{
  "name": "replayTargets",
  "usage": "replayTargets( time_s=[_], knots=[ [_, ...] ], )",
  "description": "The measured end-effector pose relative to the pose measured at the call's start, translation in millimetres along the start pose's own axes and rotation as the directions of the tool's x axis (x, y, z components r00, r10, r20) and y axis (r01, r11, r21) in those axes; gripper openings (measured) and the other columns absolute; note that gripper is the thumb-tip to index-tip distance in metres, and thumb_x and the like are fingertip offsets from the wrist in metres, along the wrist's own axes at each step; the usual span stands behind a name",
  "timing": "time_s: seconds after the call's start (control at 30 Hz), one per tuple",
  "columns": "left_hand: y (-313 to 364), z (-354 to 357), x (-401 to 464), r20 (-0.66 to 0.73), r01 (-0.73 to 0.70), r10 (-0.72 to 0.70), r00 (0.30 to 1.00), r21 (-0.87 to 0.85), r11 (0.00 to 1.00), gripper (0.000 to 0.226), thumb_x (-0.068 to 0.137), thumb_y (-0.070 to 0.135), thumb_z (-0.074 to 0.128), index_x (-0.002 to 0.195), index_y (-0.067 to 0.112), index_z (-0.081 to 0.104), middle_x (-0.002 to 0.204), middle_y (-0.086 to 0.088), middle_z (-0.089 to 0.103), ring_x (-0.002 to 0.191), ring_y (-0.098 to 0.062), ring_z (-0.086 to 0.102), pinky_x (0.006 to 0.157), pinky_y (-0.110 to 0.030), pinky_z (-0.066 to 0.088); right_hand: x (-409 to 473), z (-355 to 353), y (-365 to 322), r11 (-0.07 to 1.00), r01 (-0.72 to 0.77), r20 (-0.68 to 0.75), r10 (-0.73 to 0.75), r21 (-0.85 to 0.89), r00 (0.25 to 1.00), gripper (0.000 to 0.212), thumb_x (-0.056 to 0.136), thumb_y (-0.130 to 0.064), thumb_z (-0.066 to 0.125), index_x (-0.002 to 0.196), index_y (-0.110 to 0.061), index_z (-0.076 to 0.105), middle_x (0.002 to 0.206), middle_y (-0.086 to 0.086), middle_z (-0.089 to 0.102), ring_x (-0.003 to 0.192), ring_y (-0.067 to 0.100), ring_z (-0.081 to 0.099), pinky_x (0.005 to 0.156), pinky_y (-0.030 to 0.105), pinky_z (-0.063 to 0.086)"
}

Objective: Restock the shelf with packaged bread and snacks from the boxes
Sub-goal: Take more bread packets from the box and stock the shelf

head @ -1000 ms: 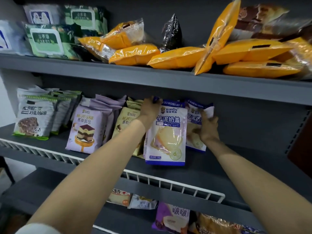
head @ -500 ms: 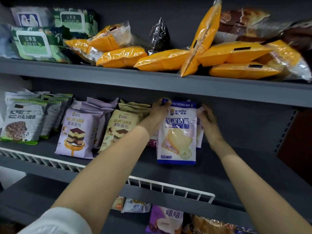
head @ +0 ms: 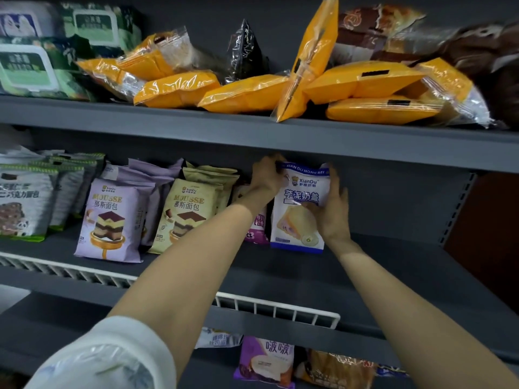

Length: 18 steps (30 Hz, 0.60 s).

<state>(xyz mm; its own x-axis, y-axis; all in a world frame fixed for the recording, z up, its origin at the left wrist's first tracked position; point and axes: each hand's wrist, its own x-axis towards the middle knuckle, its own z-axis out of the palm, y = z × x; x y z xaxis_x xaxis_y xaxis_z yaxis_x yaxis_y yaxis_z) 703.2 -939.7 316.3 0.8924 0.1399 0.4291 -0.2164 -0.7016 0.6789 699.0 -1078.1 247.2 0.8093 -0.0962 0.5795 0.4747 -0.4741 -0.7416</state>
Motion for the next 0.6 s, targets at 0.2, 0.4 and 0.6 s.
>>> replayTargets(
  time_s=[0.2, 0.4, 0.6],
  knots=[
    [0.4, 10.3, -6.5, 0.125, 0.074, -0.087, 0.988, 0.108, 0.991, 0.037, 0.094, 0.008, 0.044, 0.131, 0.007, 0.048, 0.127, -0.017, 0.055, 0.122, -0.035, 0.050, 0.099, -0.039, 0.042, 0.2, 1.1, 1.4, 0.951, -0.112, 0.198, 0.174, -0.289, 0.965, 0.098, 0.083, -0.007, 0.063, 0.150, -0.033, -0.005, 0.133, 0.017, 0.027, 0.122, 0.032, 0.038, 0.098, 0.038, 0.040],
    [-7.0, -0.2, -15.3, 0.144, -0.058, 0.027, 0.989, 0.216, 0.975, 0.048, 0.094, 0.005, 0.046, 0.140, 0.012, 0.035, 0.129, -0.018, 0.055, 0.118, -0.032, 0.053, 0.097, -0.035, 0.045, -6.1, 1.4, -12.0, 0.784, 0.222, 0.139, -0.173, -0.580, 0.975, 0.084, 0.081, -0.010, 0.067, 0.149, -0.012, 0.019, 0.150, 0.019, 0.017, 0.136, 0.034, 0.022, 0.107, 0.040, 0.037],
    [-17.9, -32.4, -35.9, 0.134, -0.132, 0.080, 0.988, 0.443, 0.887, 0.039, 0.093, 0.014, 0.049, 0.132, 0.017, 0.044, 0.122, -0.015, 0.059, 0.108, -0.033, 0.058, 0.087, -0.042, 0.051, -10.5, 10.0, -52.5, 0.815, 0.325, 0.275, -0.212, -0.479, 0.938, 0.048, 0.090, -0.006, 0.052, 0.138, -0.010, 0.042, 0.140, 0.013, 0.038, 0.130, 0.029, 0.036, 0.097, 0.034, 0.039]
  ],
)
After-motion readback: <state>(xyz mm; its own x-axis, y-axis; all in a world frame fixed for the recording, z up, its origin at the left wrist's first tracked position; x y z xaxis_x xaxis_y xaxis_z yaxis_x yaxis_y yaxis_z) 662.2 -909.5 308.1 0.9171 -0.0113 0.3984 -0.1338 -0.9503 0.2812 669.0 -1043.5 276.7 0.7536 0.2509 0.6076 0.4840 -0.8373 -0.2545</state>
